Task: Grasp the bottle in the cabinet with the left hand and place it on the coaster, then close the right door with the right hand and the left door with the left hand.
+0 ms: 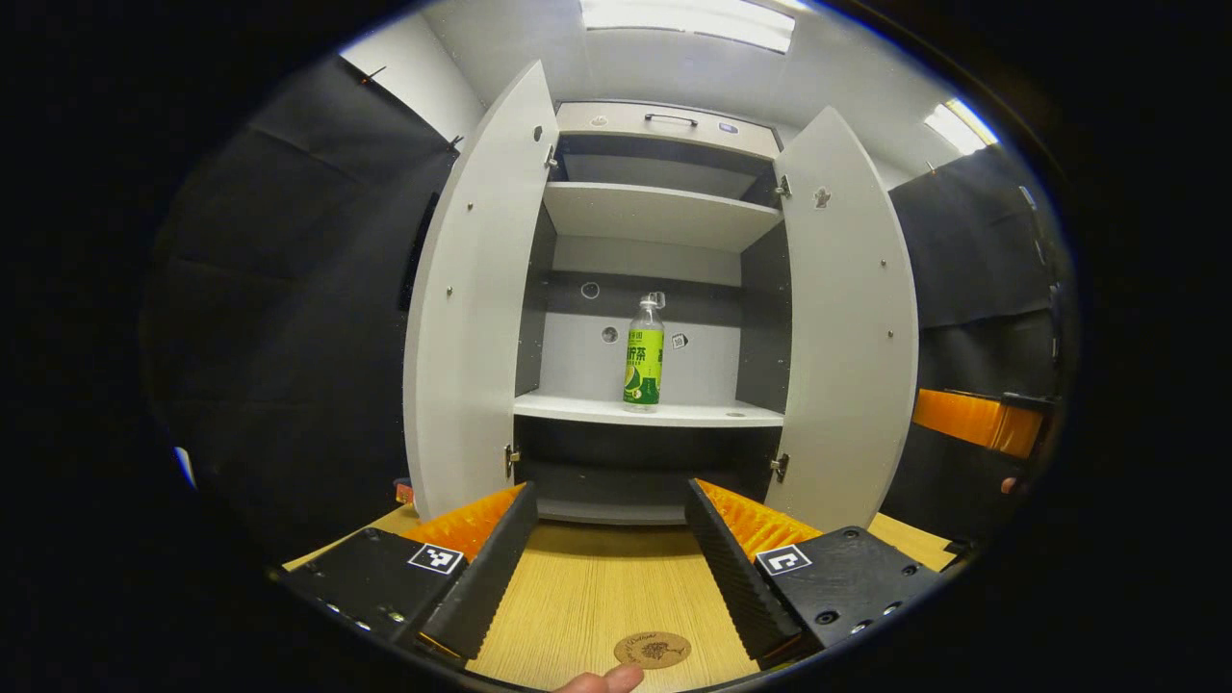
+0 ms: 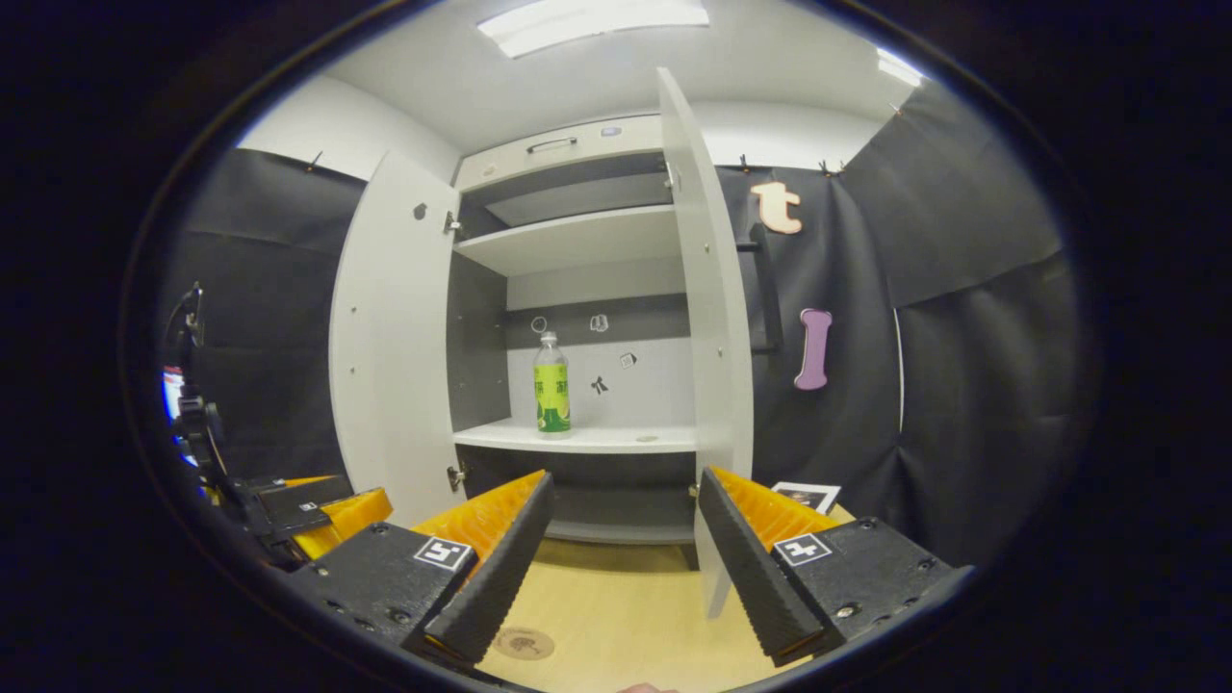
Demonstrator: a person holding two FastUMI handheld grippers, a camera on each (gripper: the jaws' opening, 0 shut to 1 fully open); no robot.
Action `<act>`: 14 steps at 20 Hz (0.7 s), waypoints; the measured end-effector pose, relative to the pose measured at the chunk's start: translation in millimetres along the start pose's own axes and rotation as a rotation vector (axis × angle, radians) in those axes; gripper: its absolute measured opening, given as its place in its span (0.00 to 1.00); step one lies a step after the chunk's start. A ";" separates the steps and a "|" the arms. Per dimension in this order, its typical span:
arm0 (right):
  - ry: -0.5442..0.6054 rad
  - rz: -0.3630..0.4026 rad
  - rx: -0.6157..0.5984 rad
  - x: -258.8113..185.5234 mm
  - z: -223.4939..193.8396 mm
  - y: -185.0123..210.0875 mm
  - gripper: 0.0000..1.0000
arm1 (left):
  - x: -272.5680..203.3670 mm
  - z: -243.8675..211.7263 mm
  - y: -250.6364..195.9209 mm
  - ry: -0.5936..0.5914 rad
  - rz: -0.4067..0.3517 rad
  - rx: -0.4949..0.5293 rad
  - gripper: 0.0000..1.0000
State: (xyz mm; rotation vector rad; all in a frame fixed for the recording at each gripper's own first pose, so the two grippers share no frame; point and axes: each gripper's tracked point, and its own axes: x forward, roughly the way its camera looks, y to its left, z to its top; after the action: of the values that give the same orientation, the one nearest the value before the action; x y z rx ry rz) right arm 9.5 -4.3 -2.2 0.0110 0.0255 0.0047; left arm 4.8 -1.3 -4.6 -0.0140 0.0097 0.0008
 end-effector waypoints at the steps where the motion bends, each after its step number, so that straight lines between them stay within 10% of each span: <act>1: 0.003 0.002 0.003 0.3 -0.5 0.3 0.99 | -1.4 0.1 2.7 -0.001 0.011 0.001 0.95; 14: 0.015 -0.024 0.008 -17.2 -7.6 0.1 0.99 | -1.1 -0.4 -3.4 0.020 -0.034 -0.038 0.94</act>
State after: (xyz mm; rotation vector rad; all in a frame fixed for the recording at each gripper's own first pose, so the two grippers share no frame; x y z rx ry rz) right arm -7.8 -4.2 -9.4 0.0182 0.0407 -0.0193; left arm 3.6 -4.7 -4.9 -0.0521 0.0292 -0.0328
